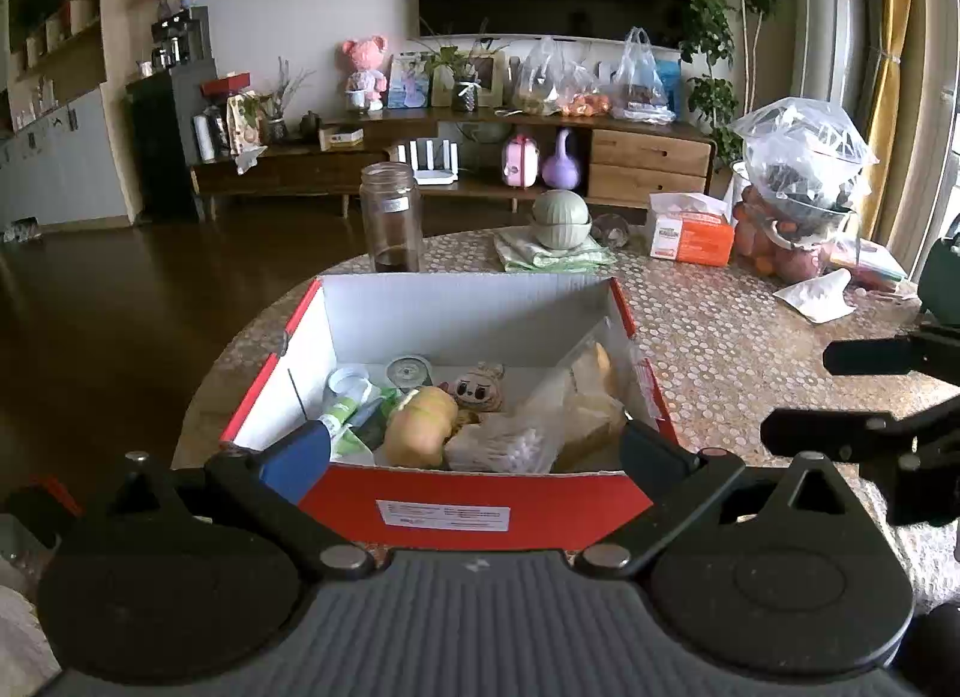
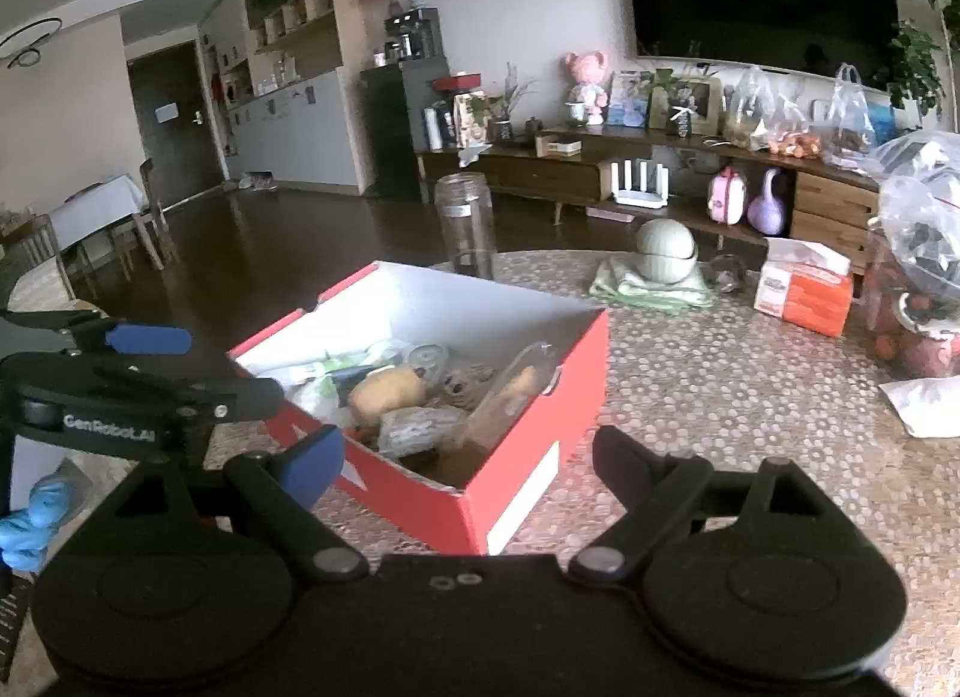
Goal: Organize objects
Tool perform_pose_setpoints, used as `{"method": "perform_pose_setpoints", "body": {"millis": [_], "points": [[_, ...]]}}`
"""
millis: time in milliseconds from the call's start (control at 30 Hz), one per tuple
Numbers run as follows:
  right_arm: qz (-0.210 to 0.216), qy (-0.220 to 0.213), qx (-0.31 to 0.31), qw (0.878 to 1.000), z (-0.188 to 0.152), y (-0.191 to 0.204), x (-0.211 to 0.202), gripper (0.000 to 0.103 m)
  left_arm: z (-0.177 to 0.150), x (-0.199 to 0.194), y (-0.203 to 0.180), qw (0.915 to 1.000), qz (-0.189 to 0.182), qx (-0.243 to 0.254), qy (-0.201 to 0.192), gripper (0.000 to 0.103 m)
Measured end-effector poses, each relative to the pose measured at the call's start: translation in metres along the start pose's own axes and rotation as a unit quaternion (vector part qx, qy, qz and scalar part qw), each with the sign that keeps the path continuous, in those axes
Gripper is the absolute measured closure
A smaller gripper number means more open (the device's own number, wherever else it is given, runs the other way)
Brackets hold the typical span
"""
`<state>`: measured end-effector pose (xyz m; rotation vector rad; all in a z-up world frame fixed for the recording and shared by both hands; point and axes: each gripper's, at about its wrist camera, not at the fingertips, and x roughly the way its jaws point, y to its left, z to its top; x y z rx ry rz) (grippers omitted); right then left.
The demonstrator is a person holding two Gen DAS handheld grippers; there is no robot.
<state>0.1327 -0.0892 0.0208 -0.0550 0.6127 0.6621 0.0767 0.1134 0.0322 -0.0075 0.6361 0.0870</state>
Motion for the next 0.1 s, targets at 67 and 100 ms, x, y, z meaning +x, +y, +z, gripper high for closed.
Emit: {"method": "perform_pose_setpoints", "body": {"millis": [67,100], "points": [[-0.007,0.0,0.007,1.0,0.0006,-0.0082,-0.0005,0.013,0.0006,0.0009,-0.0006,1.0,-0.003,-0.003,0.003,0.0],[-0.014,0.0,0.011,1.0,0.0007,-0.0136,-0.0008,0.013,0.0009,0.0016,-0.0011,1.0,-0.007,-0.005,0.005,0.0]]}}
